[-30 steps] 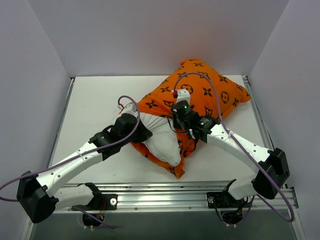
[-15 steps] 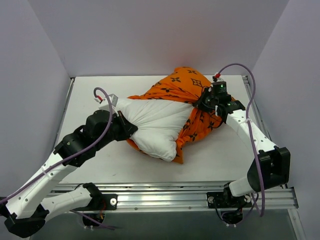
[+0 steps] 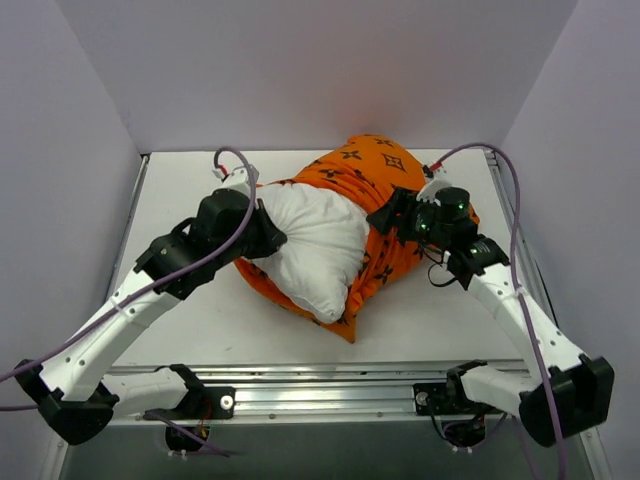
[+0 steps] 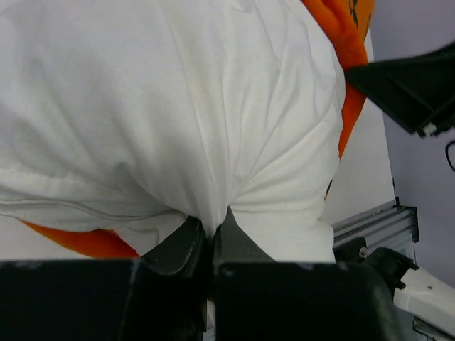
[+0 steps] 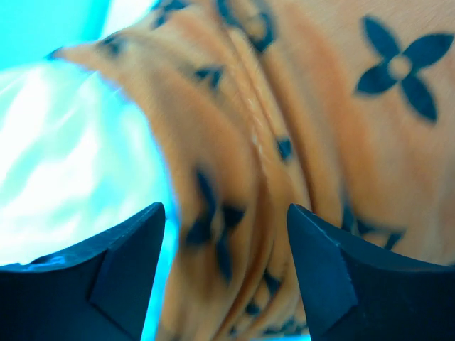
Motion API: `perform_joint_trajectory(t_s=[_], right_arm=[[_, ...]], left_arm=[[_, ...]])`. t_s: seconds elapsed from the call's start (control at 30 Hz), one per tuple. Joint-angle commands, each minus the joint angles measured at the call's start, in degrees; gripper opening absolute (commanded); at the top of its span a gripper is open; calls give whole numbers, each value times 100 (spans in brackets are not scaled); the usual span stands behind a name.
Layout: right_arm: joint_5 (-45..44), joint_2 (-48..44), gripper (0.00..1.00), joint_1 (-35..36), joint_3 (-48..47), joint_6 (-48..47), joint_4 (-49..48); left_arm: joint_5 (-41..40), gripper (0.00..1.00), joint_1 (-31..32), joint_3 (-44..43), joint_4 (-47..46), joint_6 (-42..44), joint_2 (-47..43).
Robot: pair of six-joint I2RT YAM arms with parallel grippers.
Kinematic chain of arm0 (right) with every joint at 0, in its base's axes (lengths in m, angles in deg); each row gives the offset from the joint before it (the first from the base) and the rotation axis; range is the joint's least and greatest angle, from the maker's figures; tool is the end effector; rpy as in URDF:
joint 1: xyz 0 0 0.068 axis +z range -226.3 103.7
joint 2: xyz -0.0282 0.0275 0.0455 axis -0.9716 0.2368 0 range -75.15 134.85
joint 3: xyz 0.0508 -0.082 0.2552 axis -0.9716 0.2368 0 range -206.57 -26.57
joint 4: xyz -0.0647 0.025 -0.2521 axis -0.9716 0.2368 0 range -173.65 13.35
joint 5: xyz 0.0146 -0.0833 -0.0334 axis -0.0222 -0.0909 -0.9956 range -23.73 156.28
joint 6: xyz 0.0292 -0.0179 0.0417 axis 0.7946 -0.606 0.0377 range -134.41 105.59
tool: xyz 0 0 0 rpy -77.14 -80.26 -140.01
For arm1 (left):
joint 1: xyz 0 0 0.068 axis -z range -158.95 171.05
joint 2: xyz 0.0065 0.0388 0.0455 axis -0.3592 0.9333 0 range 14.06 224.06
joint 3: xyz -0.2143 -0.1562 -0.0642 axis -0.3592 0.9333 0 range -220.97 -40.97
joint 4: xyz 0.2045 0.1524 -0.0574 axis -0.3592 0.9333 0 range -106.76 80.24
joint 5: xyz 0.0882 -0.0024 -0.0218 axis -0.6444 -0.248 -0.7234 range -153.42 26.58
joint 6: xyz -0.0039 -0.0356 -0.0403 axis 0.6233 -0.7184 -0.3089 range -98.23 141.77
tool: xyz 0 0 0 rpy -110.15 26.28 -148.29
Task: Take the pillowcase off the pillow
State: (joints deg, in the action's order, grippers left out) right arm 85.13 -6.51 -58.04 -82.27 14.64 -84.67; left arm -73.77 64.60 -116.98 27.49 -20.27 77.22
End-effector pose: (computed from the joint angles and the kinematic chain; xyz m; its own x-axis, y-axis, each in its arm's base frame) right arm 0.2637 0.0992 0.3407 -0.4614 0.3317 -0.8229 -0.4264 0.7304 0.5335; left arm 0.1633 -0.1465 0.4052 -0.6599 -0.2816 -0.6966 0.1681 0.8483 -0.5021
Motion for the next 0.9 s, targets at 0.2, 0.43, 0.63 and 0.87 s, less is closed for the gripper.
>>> perform_joint_trajectory(t_s=[0.2,0.43,0.63,0.87], right_arm=[[496,-1933,73,125,788,-568,339],[1226,-2487,79,397,1571,-542,198],[1182,-2260,81,906,2019,-305,-617],[42,-1302,79,2049,2301,-102,-2129]], left_arm=[[-775,2,-66,-2233,-1726,346,1497],[-1215,2,-75,-2779,-1832,311,2165],[-1180,2,-48,-2770,-2016,3,2289],[-1083,2,136,-2735,-2087,-155,2351]])
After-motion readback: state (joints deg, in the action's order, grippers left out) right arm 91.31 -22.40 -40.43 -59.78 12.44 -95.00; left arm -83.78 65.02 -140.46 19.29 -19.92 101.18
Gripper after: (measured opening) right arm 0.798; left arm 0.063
